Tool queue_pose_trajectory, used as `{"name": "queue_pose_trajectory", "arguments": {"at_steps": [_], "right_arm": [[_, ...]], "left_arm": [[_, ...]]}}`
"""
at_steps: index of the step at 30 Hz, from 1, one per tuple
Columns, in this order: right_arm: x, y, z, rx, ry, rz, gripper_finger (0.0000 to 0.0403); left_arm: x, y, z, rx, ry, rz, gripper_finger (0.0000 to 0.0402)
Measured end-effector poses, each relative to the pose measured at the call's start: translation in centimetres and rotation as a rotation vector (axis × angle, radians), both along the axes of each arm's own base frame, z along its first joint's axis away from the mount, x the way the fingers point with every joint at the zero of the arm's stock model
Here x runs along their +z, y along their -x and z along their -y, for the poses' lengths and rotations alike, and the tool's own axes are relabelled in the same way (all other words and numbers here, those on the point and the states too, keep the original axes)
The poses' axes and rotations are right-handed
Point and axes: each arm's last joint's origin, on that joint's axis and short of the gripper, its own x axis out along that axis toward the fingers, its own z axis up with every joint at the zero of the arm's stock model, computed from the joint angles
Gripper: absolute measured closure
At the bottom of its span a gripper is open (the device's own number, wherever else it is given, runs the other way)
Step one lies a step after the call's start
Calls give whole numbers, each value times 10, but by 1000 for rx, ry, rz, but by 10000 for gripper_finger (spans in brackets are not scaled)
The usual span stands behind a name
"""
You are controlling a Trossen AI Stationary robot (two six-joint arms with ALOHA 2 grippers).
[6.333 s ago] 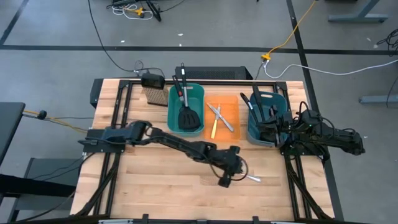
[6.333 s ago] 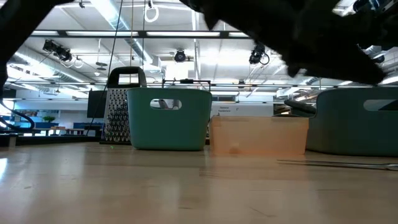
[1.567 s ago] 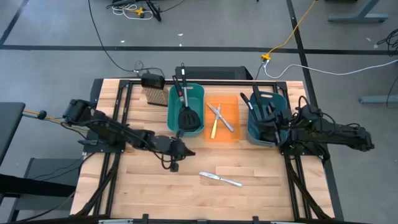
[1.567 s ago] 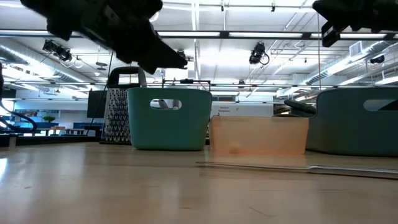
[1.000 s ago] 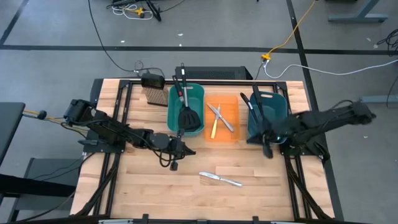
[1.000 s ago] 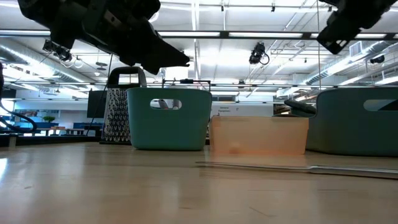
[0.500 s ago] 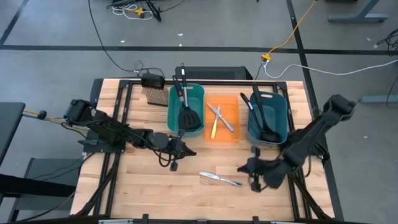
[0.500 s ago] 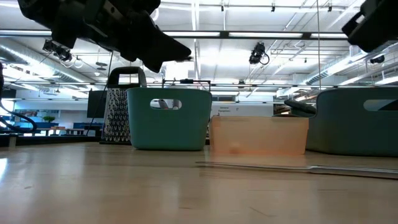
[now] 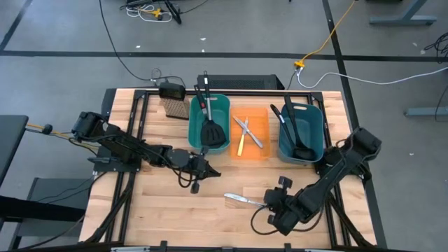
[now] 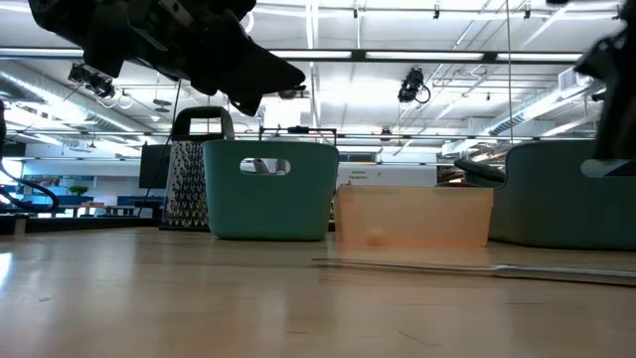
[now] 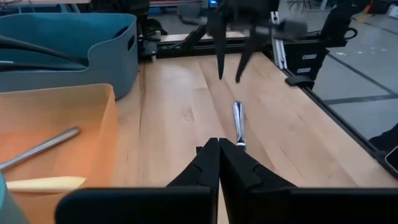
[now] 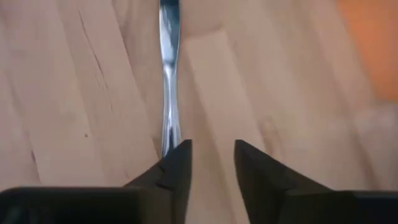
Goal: Pick & Place Kitchen Items
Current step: Put the silver table knife into the orange bin
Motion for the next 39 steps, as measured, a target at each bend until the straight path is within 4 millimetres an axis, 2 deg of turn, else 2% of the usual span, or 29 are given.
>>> {"name": "queue_pose_trajectory", "arguments": {"at_steps": [4, 8, 11, 26, 33, 39], "right_arm": [[-15, -2, -4, -22, -22, -54, 231], [-15, -5, -6, -40, -51, -28, 192], [-14, -6, -9, -26, -86, -22, 181], [-44, -13, -18, 8, -68, -76, 240], [-44, -14, -20, 29, -88, -81, 246], [-56, -8, -15, 12, -82, -110, 246]], "left_arm": [[1, 0, 0, 3, 9, 7, 394], [1, 0, 0, 3, 10, 10, 394], [1, 0, 0, 3, 9, 10, 394], [1, 0, 0, 2, 9, 10, 394], [1, 0, 0, 2, 9, 11, 394], [2, -1, 0, 2, 12, 20, 394]]}}
